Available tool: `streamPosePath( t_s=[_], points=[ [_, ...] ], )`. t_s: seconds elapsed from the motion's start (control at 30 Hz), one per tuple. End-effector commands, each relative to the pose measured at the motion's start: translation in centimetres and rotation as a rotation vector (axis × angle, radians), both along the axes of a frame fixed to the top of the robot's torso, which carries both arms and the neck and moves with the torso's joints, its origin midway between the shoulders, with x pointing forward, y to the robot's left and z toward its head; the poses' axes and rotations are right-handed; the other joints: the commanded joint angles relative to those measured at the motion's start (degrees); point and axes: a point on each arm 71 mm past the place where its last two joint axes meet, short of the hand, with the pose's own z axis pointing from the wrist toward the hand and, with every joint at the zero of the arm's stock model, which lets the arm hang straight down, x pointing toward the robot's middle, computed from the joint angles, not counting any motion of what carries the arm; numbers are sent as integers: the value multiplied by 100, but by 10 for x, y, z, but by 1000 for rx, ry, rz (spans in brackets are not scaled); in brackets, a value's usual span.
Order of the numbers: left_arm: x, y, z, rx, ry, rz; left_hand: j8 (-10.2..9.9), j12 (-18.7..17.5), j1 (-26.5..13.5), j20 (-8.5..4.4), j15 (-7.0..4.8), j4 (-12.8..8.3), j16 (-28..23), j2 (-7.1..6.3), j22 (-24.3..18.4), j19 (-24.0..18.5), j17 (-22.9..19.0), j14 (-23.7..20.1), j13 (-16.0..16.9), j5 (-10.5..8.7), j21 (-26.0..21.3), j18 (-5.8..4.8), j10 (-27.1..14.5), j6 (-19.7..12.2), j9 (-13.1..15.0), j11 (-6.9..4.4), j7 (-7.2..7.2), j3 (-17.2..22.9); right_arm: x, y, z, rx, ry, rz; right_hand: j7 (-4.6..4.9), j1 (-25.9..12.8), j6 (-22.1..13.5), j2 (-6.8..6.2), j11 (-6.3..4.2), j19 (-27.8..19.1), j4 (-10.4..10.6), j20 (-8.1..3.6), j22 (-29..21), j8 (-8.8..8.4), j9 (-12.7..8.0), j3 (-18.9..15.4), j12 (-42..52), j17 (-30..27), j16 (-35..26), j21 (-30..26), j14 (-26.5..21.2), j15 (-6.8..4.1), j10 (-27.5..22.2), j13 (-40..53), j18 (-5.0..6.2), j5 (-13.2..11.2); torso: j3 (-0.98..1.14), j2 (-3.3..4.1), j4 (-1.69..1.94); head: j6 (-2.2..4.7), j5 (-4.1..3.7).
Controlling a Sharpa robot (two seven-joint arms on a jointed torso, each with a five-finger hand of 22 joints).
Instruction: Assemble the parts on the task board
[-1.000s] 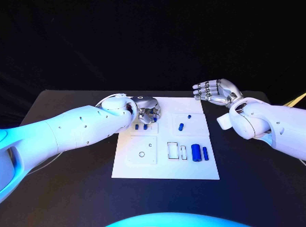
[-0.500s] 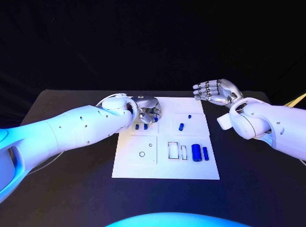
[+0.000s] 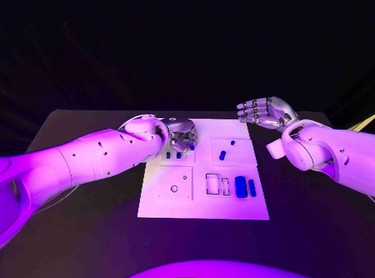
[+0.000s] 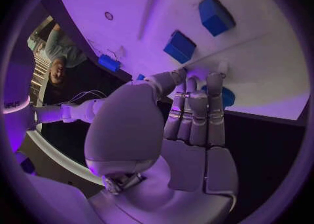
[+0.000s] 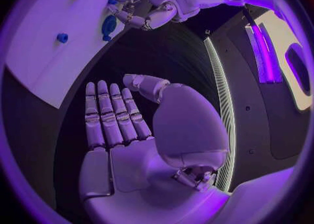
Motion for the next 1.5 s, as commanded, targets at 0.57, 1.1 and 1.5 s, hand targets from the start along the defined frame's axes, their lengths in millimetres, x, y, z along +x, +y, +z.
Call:
streamPosePath(
  t_s=[0.57,1.1,1.5],
  points=[
    [-1,-5,-1,15,15,-7,-186,-216,-155,29,42,53,-14,-28,-117,-54,-132,-148,-125,34,-116,-105,-16,-106,79,49,36,39,-1,1,0,1,-2,4,278,-34,61,121,5,69,-2,20,-59,-108,-48,-94,-80,-48,-92,-43,-55,27,-104,-34,15,84,-1,-1,-3,-20,-5],
    [-1,-8,-1,16,20,-14,-288,-322,-190,49,60,81,-10,-84,-161,-53,-159,-165,-152,32,-162,-103,-15,-244,51,70,-1,-8,-1,1,0,1,-1,5,278,-34,61,121,5,69,-2,20,-59,-108,-48,-94,-80,-48,-92,-43,-55,27,-104,-34,15,84,-2,1,-1,-25,-10],
    [-1,-9,-2,27,32,-12,-374,-412,-215,88,98,134,-7,-97,-208,-33,-205,-197,-160,37,-208,-103,-93,-339,16,107,-24,-71,0,1,0,2,-1,6,278,-34,61,121,5,69,-2,20,-59,-108,-48,-94,-80,-48,-92,-43,-55,27,-104,-34,15,84,0,-1,-3,-29,-17]
  ],
)
